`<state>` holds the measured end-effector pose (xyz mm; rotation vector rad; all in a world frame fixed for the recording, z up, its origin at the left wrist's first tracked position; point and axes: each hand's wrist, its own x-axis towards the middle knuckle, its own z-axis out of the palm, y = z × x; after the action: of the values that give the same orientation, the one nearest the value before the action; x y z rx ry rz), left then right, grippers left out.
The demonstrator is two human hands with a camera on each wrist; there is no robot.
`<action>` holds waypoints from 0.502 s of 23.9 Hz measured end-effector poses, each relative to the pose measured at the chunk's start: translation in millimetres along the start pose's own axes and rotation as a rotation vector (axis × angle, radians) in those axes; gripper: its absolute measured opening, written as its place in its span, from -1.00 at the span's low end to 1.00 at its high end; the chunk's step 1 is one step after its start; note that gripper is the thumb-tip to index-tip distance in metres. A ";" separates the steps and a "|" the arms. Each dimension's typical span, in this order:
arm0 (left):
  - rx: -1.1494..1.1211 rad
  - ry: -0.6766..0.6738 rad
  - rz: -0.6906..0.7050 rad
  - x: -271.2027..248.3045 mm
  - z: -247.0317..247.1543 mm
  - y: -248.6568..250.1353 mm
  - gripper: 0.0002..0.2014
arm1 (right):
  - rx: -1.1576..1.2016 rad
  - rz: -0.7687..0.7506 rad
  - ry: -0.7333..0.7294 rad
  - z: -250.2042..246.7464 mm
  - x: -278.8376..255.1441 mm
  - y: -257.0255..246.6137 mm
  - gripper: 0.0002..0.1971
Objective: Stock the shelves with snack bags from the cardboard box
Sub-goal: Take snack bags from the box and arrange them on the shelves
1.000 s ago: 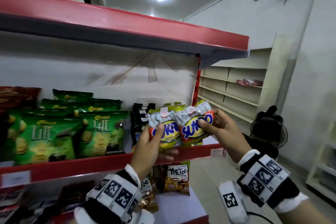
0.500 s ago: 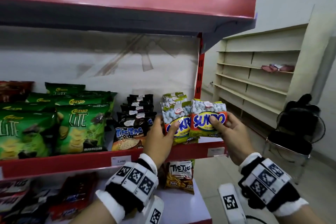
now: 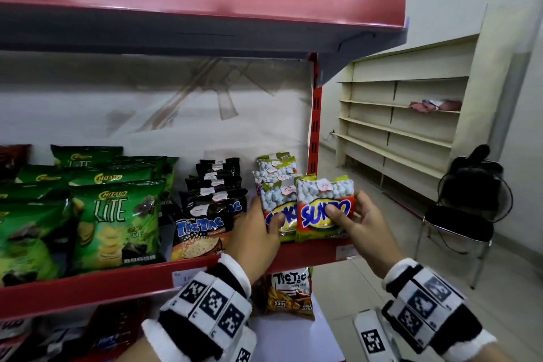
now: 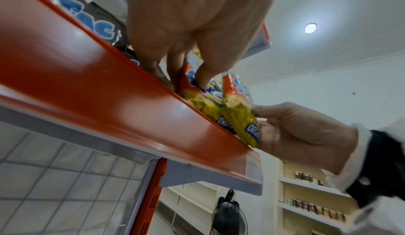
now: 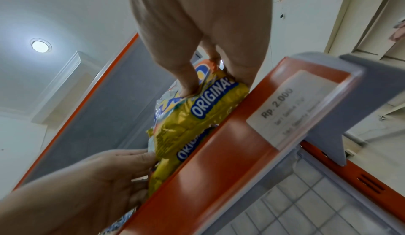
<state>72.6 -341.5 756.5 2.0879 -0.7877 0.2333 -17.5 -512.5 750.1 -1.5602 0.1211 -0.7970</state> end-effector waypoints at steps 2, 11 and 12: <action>0.024 -0.025 0.033 -2.9 2.4 1.6 -0.57 | -0.050 -0.047 0.025 3.7 -1.8 4.5 -0.73; -0.020 -0.028 0.023 27.8 4.3 0.3 -0.52 | -0.385 -0.029 0.013 10.9 13.1 16.9 -0.66; -0.024 -0.039 0.038 27.1 3.6 -0.6 -0.51 | -0.434 -0.025 0.019 10.3 12.8 17.3 -0.64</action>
<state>93.7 -356.2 765.6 2.0618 -0.8500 0.2036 4.2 -513.6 740.2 -1.9646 0.3051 -0.8427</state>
